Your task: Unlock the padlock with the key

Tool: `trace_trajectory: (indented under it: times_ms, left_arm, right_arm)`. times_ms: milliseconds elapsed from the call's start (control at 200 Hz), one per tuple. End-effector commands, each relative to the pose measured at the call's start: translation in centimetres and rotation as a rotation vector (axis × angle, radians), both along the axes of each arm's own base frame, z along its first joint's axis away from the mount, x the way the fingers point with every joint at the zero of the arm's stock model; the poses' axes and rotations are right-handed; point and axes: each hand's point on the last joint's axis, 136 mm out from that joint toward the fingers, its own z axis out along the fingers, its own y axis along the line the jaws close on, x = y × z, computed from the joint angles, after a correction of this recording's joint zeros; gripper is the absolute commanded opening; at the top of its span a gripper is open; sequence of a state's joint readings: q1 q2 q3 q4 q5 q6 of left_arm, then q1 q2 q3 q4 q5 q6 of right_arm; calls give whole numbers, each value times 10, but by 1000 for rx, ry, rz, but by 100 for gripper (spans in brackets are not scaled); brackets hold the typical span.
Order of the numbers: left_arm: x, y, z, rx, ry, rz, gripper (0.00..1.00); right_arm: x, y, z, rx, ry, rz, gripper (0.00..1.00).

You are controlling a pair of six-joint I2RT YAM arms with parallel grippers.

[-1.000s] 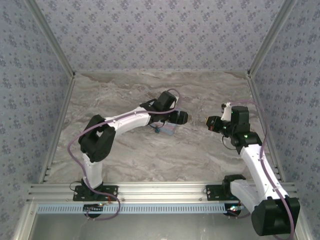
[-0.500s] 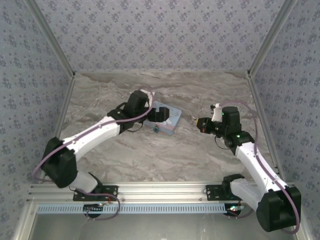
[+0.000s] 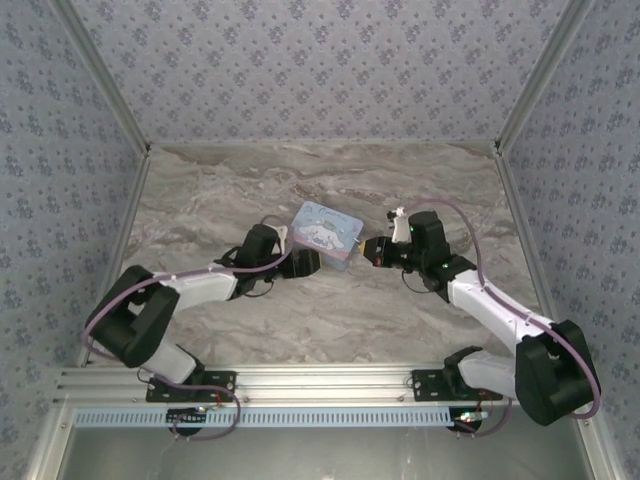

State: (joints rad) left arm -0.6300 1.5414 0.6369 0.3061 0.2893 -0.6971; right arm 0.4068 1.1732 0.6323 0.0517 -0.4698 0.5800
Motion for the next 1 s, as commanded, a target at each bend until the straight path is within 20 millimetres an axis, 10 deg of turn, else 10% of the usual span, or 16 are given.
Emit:
trace_trajectory:
  times_ms: [0, 575, 999]
  left_arm:
    - [18, -25, 20, -118, -64, -36, 93]
    - [32, -31, -9, -114, -36, -18, 82]
    - [70, -10, 11, -112, -84, 10, 79]
  right_arm:
    - [7, 1, 9, 13, -42, -20, 0]
    - [26, 16, 11, 76, -74, 1, 0]
    - [51, 30, 2, 82, -65, 17, 0]
